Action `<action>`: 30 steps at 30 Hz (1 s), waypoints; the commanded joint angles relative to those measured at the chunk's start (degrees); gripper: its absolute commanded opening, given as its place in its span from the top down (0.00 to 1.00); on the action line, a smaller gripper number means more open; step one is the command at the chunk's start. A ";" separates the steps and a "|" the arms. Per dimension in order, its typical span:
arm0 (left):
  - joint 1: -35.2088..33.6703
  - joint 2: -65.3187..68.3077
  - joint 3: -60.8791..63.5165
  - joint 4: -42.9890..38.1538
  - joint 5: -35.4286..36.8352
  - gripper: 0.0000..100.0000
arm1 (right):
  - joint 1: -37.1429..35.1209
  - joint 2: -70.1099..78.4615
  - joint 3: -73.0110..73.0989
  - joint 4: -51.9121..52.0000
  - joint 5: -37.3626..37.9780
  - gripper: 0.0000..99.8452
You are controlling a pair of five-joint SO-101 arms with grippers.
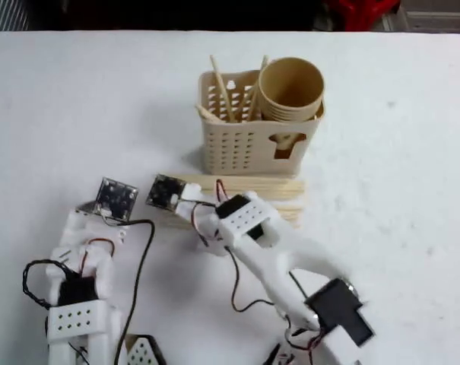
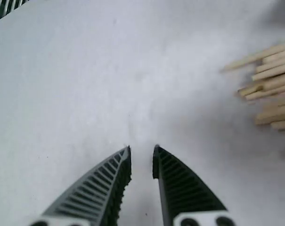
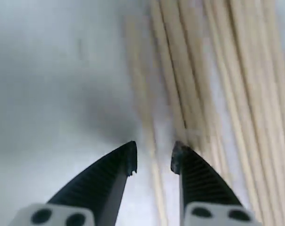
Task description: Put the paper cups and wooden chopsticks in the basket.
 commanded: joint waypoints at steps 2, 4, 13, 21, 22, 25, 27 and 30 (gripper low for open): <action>0.48 -0.66 -0.18 0.26 -0.53 0.91 | 0.92 1.01 -1.93 -0.31 0.70 0.91; 0.48 -0.66 -0.18 0.26 -0.53 0.91 | 0.92 0.92 -1.67 0.31 0.88 0.95; 0.40 -0.66 -0.18 0.26 -0.53 0.91 | 0.84 -3.56 -1.76 5.76 2.55 0.97; 0.40 -0.66 -0.18 0.26 -0.53 0.91 | 1.27 -17.45 -1.58 13.23 -2.55 0.98; 0.40 -0.66 -0.18 0.26 -0.53 0.91 | 1.27 -18.86 -1.58 14.20 -2.81 0.98; 0.40 -0.66 -0.18 0.26 -0.53 0.91 | 1.36 -23.34 -1.58 17.01 -3.78 0.98; 0.40 -0.66 -0.18 0.26 -0.53 0.91 | 1.36 -26.95 -1.76 18.68 -5.01 0.98; 0.40 -0.66 -0.18 0.26 -0.53 0.91 | 1.27 -32.75 -1.67 19.56 -6.95 0.98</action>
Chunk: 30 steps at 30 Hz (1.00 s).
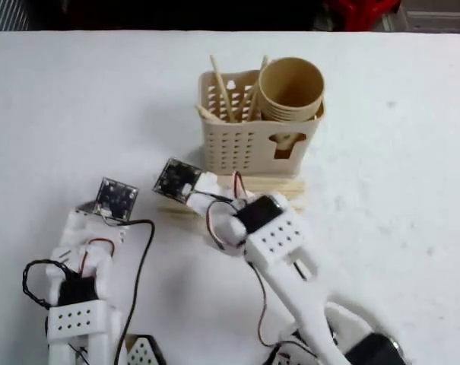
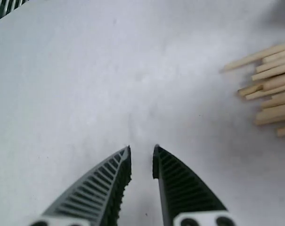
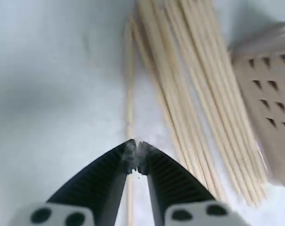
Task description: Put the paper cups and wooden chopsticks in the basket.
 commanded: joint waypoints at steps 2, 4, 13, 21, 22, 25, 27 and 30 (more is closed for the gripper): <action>0.40 -0.66 -0.18 0.26 -0.53 0.91 | 0.84 -7.96 -0.62 0.75 -1.93 0.98; 0.40 -0.66 -0.18 0.26 -0.53 0.91 | 0.48 -7.69 0.18 0.92 -1.76 0.98; 0.40 -0.66 -0.18 0.26 -0.53 0.91 | -3.21 13.32 0.70 -7.52 2.20 0.77; 0.40 -0.66 -0.18 0.26 -0.53 0.91 | -2.95 29.23 -5.54 -9.80 2.20 0.77; 0.40 -0.66 -0.18 0.26 -0.53 0.91 | -2.95 30.37 -5.89 -9.80 2.20 0.77; 0.40 -0.66 -0.18 0.26 -0.53 0.91 | -2.95 32.48 -5.98 -9.80 2.11 0.81; 0.40 -0.66 -0.18 0.26 -0.53 0.91 | -2.95 33.10 -5.89 -9.80 1.85 0.89; 0.40 -0.66 -0.18 0.26 -0.53 0.91 | -2.95 33.36 -5.71 -9.80 1.76 0.99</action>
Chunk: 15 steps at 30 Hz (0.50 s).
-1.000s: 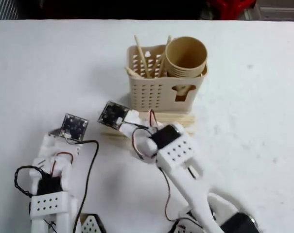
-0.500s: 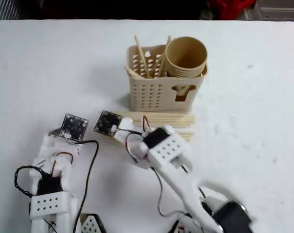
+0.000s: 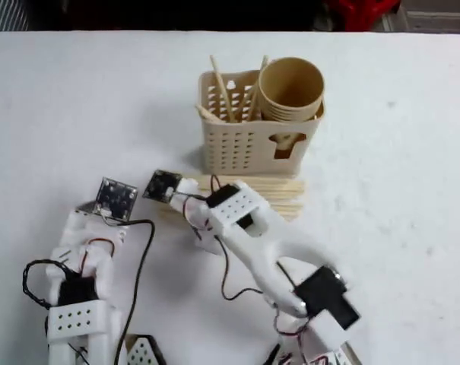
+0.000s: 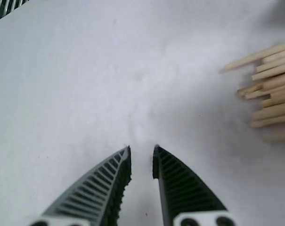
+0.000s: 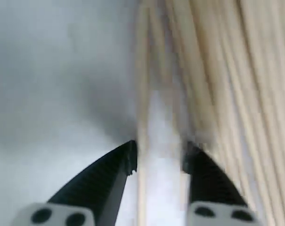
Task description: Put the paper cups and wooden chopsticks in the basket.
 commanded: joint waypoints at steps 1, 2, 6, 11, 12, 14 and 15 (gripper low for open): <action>0.40 -0.66 -0.18 0.26 -0.53 0.91 | -0.57 -0.22 0.26 0.22 0.09 0.97; 0.40 -0.66 -0.18 0.26 -0.53 0.91 | -0.57 -0.31 0.26 0.31 0.09 0.98; 0.40 -0.66 -0.18 0.26 -0.53 0.91 | -0.57 -3.21 0.26 0.57 -2.37 0.98; 0.40 -0.66 -0.18 0.26 -0.53 0.91 | -0.66 -16.57 1.85 3.47 -3.25 0.98; 0.40 -0.66 -0.18 0.26 -0.53 0.91 | -0.66 -20.09 2.37 4.00 -4.22 0.98; 0.40 -0.66 -0.18 0.26 -0.53 0.91 | -0.48 -27.38 2.81 5.67 -7.12 0.98; 0.40 -0.66 -0.18 0.26 -0.53 0.91 | -0.48 -30.99 2.73 6.73 -8.26 0.98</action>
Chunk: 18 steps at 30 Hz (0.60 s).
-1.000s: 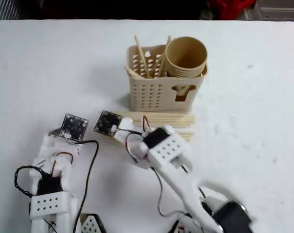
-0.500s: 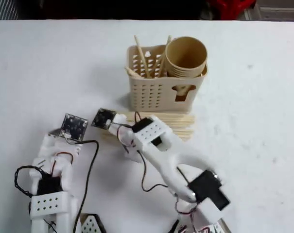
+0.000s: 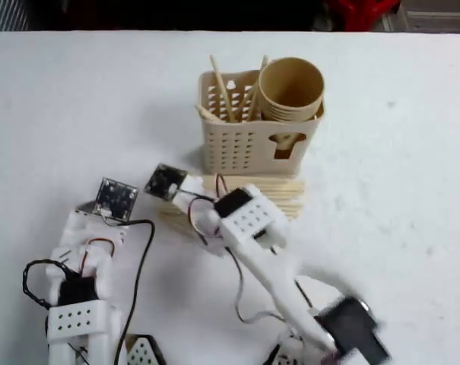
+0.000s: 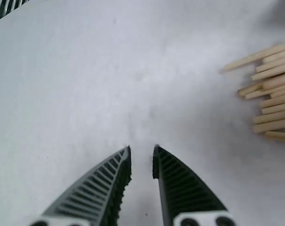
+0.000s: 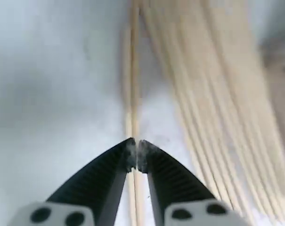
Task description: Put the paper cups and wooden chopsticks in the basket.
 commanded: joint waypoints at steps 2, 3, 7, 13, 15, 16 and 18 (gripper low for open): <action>0.40 -0.66 -0.18 0.26 -0.53 0.91 | -0.40 -17.89 -0.26 3.65 -4.66 0.98; 0.40 -0.66 -0.18 0.26 -0.53 0.91 | -0.48 -20.70 -0.26 4.35 -4.84 0.98; 0.40 -0.66 -0.18 0.26 -0.53 0.91 | -0.57 -23.43 1.41 6.99 -4.57 0.98; 0.40 -0.66 -0.18 0.26 -0.53 0.91 | -0.40 -11.12 7.38 -3.38 -1.67 0.98; 0.40 -0.66 -0.18 0.26 -0.53 0.91 | 0.31 -5.49 7.12 -6.29 -0.70 0.98; 0.40 -0.66 -0.18 0.26 -0.53 0.91 | 0.84 -2.77 6.68 -7.52 -0.53 0.98; 0.40 -0.66 -0.18 0.26 -0.53 0.91 | 2.33 1.89 4.92 -8.66 0.18 0.98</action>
